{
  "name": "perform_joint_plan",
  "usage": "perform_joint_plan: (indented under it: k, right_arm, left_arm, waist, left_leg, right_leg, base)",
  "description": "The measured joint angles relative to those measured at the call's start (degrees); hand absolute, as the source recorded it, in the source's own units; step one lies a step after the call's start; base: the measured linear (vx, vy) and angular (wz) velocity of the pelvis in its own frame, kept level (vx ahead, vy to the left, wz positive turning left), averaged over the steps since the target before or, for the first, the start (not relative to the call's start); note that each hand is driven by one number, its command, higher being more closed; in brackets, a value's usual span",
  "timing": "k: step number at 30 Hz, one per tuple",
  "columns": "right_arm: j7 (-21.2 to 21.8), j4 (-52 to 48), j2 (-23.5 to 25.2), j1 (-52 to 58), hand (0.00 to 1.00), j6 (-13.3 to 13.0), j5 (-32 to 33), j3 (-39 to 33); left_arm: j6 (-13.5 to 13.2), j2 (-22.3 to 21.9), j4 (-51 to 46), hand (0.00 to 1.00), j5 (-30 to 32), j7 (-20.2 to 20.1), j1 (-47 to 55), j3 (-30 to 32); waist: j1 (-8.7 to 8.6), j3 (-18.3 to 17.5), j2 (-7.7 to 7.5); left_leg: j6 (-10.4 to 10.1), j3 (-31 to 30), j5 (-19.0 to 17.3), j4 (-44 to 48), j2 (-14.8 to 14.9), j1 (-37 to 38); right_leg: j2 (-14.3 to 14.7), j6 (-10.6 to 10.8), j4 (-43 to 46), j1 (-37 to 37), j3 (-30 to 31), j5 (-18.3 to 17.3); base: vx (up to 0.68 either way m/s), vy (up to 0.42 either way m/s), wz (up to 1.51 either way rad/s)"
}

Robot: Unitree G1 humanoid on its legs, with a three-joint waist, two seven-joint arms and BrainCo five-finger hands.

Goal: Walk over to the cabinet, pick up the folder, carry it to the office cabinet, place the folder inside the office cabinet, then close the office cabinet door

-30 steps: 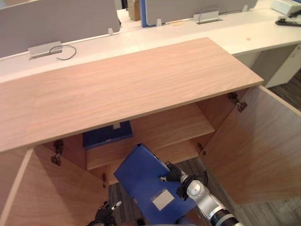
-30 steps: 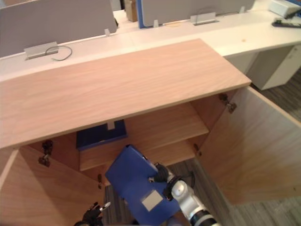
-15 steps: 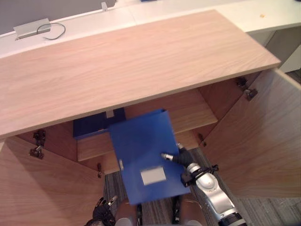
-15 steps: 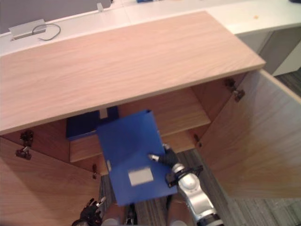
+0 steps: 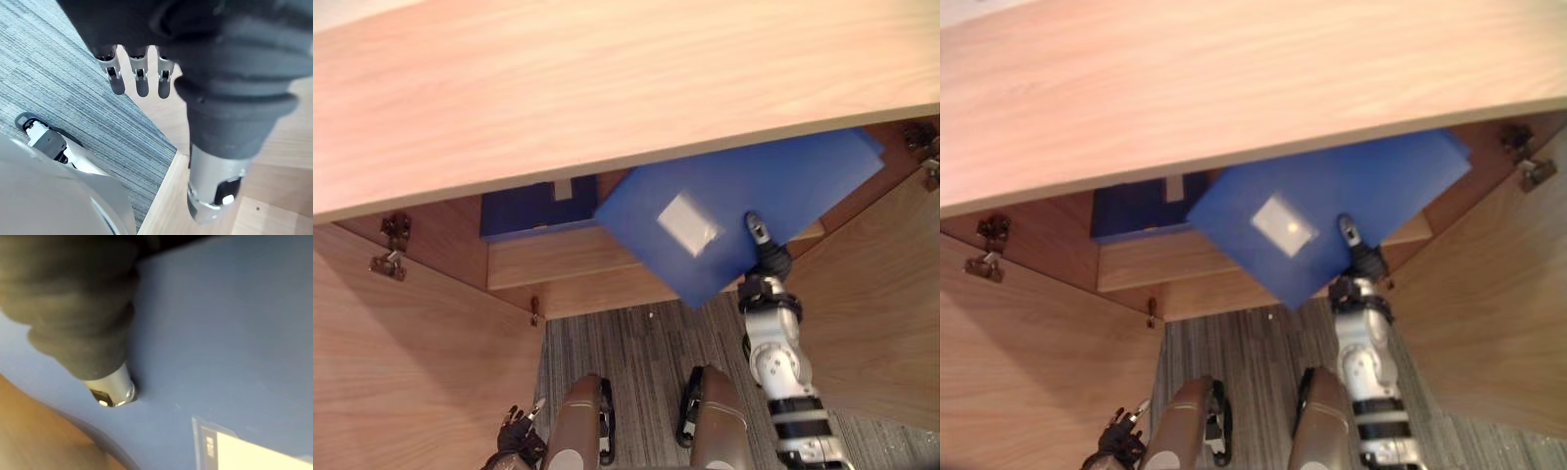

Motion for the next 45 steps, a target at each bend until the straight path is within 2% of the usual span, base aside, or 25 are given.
perform_joint_plan:
  k: [4,7,9,12,15,17,18,19,20,21,22,23,26,27,30,33,37,39,41,42,45]
  right_arm:
    - [-2.64,8.15,-3.49,-15.11,1.00,-0.47,5.87,-1.35]
    - [-4.98,16.98,-6.99,-28.18,1.00,-0.10,9.13,-1.93]
    - [-6.87,23.78,-7.42,-35.61,1.00,-0.03,11.42,-4.24]
    - [-10.48,32.68,-7.47,-44.79,1.00,0.10,15.40,-11.36]
    - [-15.32,37.52,-9.01,-49.23,1.00,-0.98,21.42,-17.71]
    - [-18.51,39.91,-9.75,-51.09,1.00,-2.53,23.80,-20.51]
    - [-18.73,39.42,-9.67,-51.40,1.00,-3.35,23.78,-21.07]
    - [-19.38,39.42,-9.83,-52.88,1.00,-3.93,23.38,-21.16]
    - [-19.86,41.33,-10.65,-55.66,1.00,-4.06,23.54,-21.53]
    - [-20.83,43.18,-11.94,-58.17,1.00,-4.20,24.04,-21.64]
    - [-21.06,43.06,-12.41,-58.52,1.00,-4.37,24.16,-21.74]
    - [-21.23,42.21,-13.89,-58.69,1.00,-4.85,24.49,-22.03]
    - [-22.06,42.71,-14.42,-58.96,1.00,-6.07,24.61,-23.43]
    - [-22.04,42.69,-14.42,-59.13,0.00,-6.05,24.67,-23.20]
    - [-22.07,43.94,-15.22,-60.96,0.00,-5.17,25.86,-20.97]
    - [-21.94,43.97,-16.05,-61.42,0.00,-4.79,26.06,-18.53]
    - [-21.41,44.79,-16.15,-60.57,0.00,-4.10,25.20,-14.83]
    - [-20.53,44.81,-16.15,-59.87,0.00,-2.41,22.38,-13.80]
    - [-19.30,44.82,-16.07,-58.59,0.00,0.07,16.48,-11.29]
    - [-18.51,45.46,-15.85,-58.02,0.00,2.28,11.55,-9.34]
    - [-15.32,46.30,-14.69,-57.14,0.00,6.73,2.43,-3.05]
  left_arm:
    - [-0.04,0.10,-1.06,0.00,-2.94,0.35,0.33,-0.68]
    - [-0.06,0.84,-1.39,0.00,-4.74,1.40,0.33,-2.31]
    - [-0.04,1.27,-1.51,0.00,-5.19,2.20,0.33,-3.11]
    - [-0.09,1.12,-1.87,0.00,-5.45,4.10,-0.01,-3.06]
    - [0.02,0.14,-1.80,0.00,-8.00,7.90,-1.86,-2.31]
    - [-0.09,-0.11,-1.88,0.00,-9.79,10.43,-3.65,-1.04]
    - [-0.09,-0.30,-1.94,0.00,-10.26,11.03,-4.11,-0.64]
    - [-0.15,-0.53,-2.39,0.00,-10.71,11.60,-4.41,-0.13]
    - [-0.07,-0.77,-3.14,0.00,-11.21,12.24,-4.77,0.67]
    - [-0.30,-0.61,-3.37,0.00,-11.15,13.01,-5.52,0.70]
    - [-0.49,-0.84,-3.52,0.00,-11.15,13.43,-5.73,0.61]
    - [-0.29,-0.62,-3.75,0.00,-11.00,13.97,-7.04,-0.04]
    - [-0.33,-0.99,-4.86,0.00,-10.86,14.35,-7.15,-0.67]
    - [-0.25,-1.13,-5.14,0.00,-10.85,14.37,-7.16,-0.66]
    - [0.09,-1.31,-5.68,0.00,-10.04,14.37,-7.59,-0.98]
    - [0.49,-1.08,-6.45,0.00,-9.94,14.37,-7.91,-1.83]
    - [1.02,-1.05,-6.52,0.00,-9.93,14.37,-8.08,-1.85]
    - [1.08,-1.03,-6.52,0.00,-9.90,14.37,-8.08,-1.85]
    - [1.11,-0.95,-6.51,0.00,-9.84,14.36,-8.08,-1.84]
    - [1.10,-0.80,-6.50,0.00,-9.63,14.36,-8.08,-1.84]
    - [0.83,-0.43,-6.08,0.00,-8.31,14.34,-8.28,-1.75]
  waist:
    - [0.28,1.27,0.04]
    - [0.67,4.11,0.14]
    - [0.92,5.48,0.21]
    - [1.62,8.86,0.61]
    - [1.95,12.06,1.32]
    - [2.01,12.51,1.28]
    - [2.03,12.78,1.29]
    - [2.14,13.44,1.16]
    - [2.31,13.73,1.32]
    - [2.24,14.31,1.75]
    - [2.40,14.50,1.89]
    - [2.05,14.73,1.49]
    - [2.04,14.73,1.53]
    - [2.10,14.76,1.56]
    - [2.24,14.88,1.82]
    - [2.32,14.90,1.90]
    - [2.32,14.97,2.03]
    - [2.33,14.97,2.03]
    - [2.28,14.97,2.03]
    - [2.28,14.97,2.03]
    - [1.88,14.97,2.02]
  left_leg:
    - [-0.29,-0.17,0.58,1.37,0.26,-5.60]
    - [-0.58,-0.63,1.13,2.02,0.50,-8.47]
    - [-0.88,-1.50,1.37,2.46,0.60,-10.43]
    - [-1.45,-2.87,2.49,2.43,0.61,-12.58]
    - [-1.83,-2.94,5.65,0.82,0.21,-15.48]
    - [-2.03,-3.10,8.46,-0.61,-0.51,-18.53]
    - [-2.20,-3.08,9.21,-0.86,-0.63,-18.99]
    - [-2.77,-2.96,10.83,0.37,-0.59,-19.91]
    - [-3.03,-3.21,12.82,5.01,-0.27,-24.66]
    - [-1.66,-3.86,12.85,-3.32,-0.13,-25.82]
    - [-0.95,-3.76,17.21,-8.26,0.33,-25.28]
    - [-0.20,-2.82,19.69,-8.83,-0.94,-25.70]
    - [0.00,-3.37,19.84,-9.29,-1.71,-25.50]
    - [-0.08,-3.36,19.89,-9.35,-1.73,-25.53]
    - [-0.79,-3.56,20.48,-9.53,-1.68,-26.32]
    - [-1.36,-4.15,21.23,-9.12,-1.72,-27.90]
    - [-1.77,-4.83,22.71,-9.13,-1.54,-28.38]
    - [-1.85,-4.84,22.96,-8.89,-1.39,-28.40]
    - [-1.86,-4.82,22.96,-8.26,-0.98,-28.41]
    - [-1.85,-4.71,22.83,-7.57,-0.34,-28.44]
    - [-1.99,-4.60,22.03,-5.43,0.84,-28.40]
  right_leg:
    - [0.03,-0.54,0.75,-5.21,-0.03,0.89]
    - [0.07,-1.07,0.99,-7.63,-0.49,1.41]
    - [0.13,-1.39,0.97,-8.87,-1.29,1.59]
    - [0.04,-1.91,0.05,-9.30,-2.84,1.88]
    - [-1.45,-2.25,-2.14,-9.56,-5.32,2.34]
    - [-2.11,-2.47,-3.73,-11.22,-6.14,2.82]
    - [-2.31,-2.49,-4.16,-11.35,-6.41,2.90]
    - [-2.44,-2.64,-4.64,-11.15,-6.52,3.13]
    - [-2.66,-2.72,-4.67,-11.21,-6.52,3.21]
    - [-3.11,-2.62,-4.08,-11.48,-6.79,3.19]
    - [-3.24,-2.59,-3.17,-11.66,-6.72,3.21]
    - [-4.52,-1.56,-1.75,-13.06,-5.63,4.40]
    - [-4.60,0.04,-1.36,-13.40,-4.01,5.25]
    - [-4.61,0.15,-1.41,-13.48,-4.02,5.19]
    - [-4.44,0.40,-1.25,-14.49,-4.02,4.69]
    - [-4.02,0.18,-1.34,-15.30,-3.99,2.40]
    - [-3.56,0.22,-0.37,-15.97,-3.97,2.23]
    - [-3.43,0.21,0.10,-16.22,-3.79,2.25]
    - [-3.02,0.05,0.46,-16.26,-3.59,2.36]
    - [-2.40,-0.34,0.50,-16.26,-3.49,2.67]
    - [-1.18,-0.37,1.48,-16.36,-2.70,2.86]
  base:
    - [-0.03,-0.006,0.06]
    - [0.02,-0.025,0.08]
    - [0.03,-0.041,0.16]
    - [0.04,-0.041,0.24]
    - [0.04,-0.025,0.45]
    - [0.03,-0.009,0.62]
    - [0.05,-0.001,0.47]
    - [0.05,0.021,0.25]
    - [0.04,0.058,0.27]
    - [0.03,0.066,0.21]
    - [0.05,0.092,0.52]
    - [0.07,0.078,0.49]
    - [0.03,0.048,0.30]
    - [0.00,0.000,0.00]
    - [-0.08,-0.065,-0.05]
    - [-0.11,-0.080,0.04]
    - [-0.10,-0.031,0.02]
    - [-0.08,-0.020,-0.06]
    - [-0.04,-0.018,-0.13]
    - [-0.03,-0.020,-0.22]
    - [-0.03,-0.022,-0.29]
